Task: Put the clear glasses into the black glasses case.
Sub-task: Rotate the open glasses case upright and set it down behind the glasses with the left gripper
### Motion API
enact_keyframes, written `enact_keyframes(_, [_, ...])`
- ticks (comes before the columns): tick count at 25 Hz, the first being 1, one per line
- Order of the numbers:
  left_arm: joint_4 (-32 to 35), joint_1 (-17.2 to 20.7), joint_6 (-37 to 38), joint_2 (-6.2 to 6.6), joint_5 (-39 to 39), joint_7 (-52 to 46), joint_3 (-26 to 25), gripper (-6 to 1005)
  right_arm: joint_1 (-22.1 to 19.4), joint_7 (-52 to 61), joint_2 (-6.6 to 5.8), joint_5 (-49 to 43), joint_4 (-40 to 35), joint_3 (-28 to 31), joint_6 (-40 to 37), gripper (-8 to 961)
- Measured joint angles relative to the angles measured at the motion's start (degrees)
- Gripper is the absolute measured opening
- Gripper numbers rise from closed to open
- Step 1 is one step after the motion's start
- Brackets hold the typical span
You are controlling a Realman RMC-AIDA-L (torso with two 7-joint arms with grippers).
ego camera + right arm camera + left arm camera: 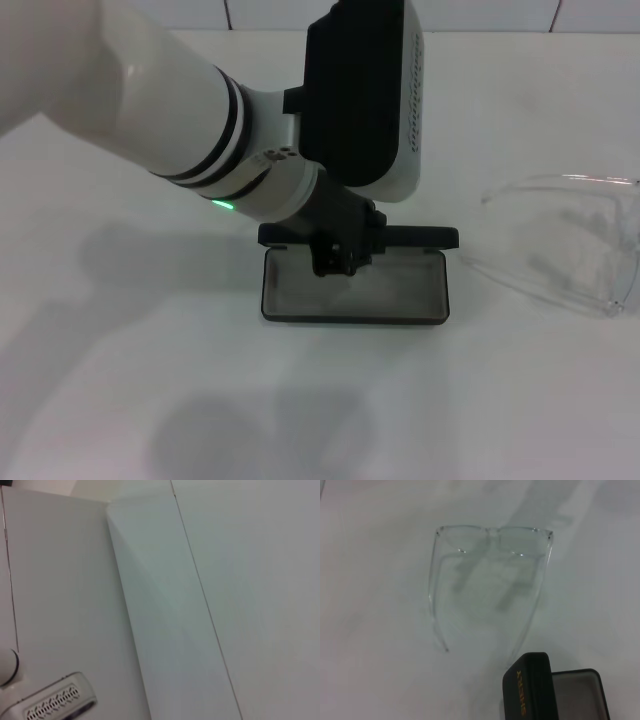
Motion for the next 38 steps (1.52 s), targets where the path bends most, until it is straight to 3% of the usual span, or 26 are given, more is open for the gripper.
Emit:
enact_keyframes(7, [-5.41,-2.93,-3.39,0.03,-1.28,1.39,-0.48,262,-2.06,-1.07,-0.08,0.01,1.62,4.22,-2.70,843])
enact_keyframes(15, [-10.21,-4.16,-7.50,-0.02,-3.06,1.78,0.05,276,-3.56,-1.09,-0.05,-0.30,1.66,4.47,-3.53,843])
enact_keyframes(30, [-10.65,-3.55,-9.33,-0.04,-3.22,3.26,0.74,302,-3.83,-1.10,-0.22,-0.57,1.62,4.47,-3.24,842])
enact_keyframes(38, [-5.36,-2.42,-7.75,0.09,-7.94,3.10,-1.99,440,-3.22,-0.09,-1.43,-3.51,-0.83,3.89,0.16,841])
